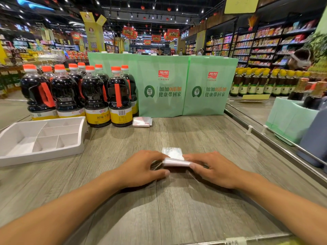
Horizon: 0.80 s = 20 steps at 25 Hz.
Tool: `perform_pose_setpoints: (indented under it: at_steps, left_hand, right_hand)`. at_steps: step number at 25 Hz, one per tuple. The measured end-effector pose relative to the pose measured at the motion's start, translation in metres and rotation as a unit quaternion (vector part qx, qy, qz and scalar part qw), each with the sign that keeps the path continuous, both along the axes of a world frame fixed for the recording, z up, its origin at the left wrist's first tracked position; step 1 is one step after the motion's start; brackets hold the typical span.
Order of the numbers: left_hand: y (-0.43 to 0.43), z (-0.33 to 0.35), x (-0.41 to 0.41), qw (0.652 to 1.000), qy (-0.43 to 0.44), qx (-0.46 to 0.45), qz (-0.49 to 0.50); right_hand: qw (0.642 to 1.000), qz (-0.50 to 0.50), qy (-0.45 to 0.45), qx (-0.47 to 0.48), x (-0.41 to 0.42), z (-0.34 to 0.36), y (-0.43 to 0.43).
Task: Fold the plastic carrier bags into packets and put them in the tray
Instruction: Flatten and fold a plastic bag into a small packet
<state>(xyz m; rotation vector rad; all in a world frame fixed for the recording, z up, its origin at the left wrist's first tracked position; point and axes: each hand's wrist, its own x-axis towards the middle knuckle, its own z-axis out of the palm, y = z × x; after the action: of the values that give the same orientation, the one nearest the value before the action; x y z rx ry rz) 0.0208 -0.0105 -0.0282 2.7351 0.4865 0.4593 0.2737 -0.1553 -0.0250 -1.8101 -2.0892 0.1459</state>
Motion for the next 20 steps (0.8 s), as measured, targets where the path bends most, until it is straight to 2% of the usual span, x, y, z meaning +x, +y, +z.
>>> perform_pose_setpoints:
  at_steps: [5,10,15,20]
  left_hand:
    - [-0.01,0.0,0.003,0.995,-0.072,-0.065,0.024]
    - [-0.014,-0.001,0.005,0.99,-0.092,-0.101,0.015]
    - [-0.012,-0.007,0.009,0.997,-0.041,-0.035,0.049]
    - [-0.008,-0.017,0.01,0.992,0.063,0.064,0.087]
  right_hand:
    - [0.997,-0.018,0.049,0.061,-0.004,-0.004,0.004]
    - [0.992,-0.027,0.073,0.103,-0.011,-0.007,0.013]
    - [0.997,-0.04,0.045,0.054,-0.014,-0.013,0.016]
    - [0.996,-0.066,-0.052,0.013,-0.013,-0.015,0.018]
